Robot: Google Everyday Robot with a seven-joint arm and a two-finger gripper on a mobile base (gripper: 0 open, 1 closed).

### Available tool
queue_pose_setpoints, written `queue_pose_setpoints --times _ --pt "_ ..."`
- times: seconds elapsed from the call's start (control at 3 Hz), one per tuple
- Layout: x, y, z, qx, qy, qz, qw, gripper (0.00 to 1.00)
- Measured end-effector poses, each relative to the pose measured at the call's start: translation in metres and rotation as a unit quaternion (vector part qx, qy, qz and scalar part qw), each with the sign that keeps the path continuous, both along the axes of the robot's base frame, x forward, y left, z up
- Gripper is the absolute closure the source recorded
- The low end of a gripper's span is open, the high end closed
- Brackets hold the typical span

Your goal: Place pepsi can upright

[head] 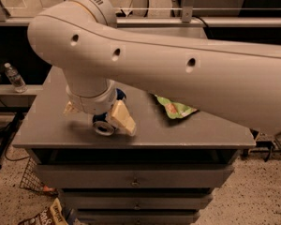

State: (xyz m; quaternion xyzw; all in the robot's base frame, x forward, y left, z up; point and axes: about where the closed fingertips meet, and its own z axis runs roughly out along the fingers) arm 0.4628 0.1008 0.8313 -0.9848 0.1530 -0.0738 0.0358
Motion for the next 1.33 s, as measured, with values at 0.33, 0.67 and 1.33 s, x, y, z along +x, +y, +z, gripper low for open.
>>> queue_pose_setpoints --times 0.33,0.67,1.33 --pt "0.006 0.000 -0.004 0.004 0.006 -0.004 1.0000 0.19" --pt "0.010 -0.003 -0.004 0.005 0.011 -0.007 0.9999 0.42" --pt "0.010 -0.002 0.023 -0.013 0.038 0.020 0.9990 0.95"
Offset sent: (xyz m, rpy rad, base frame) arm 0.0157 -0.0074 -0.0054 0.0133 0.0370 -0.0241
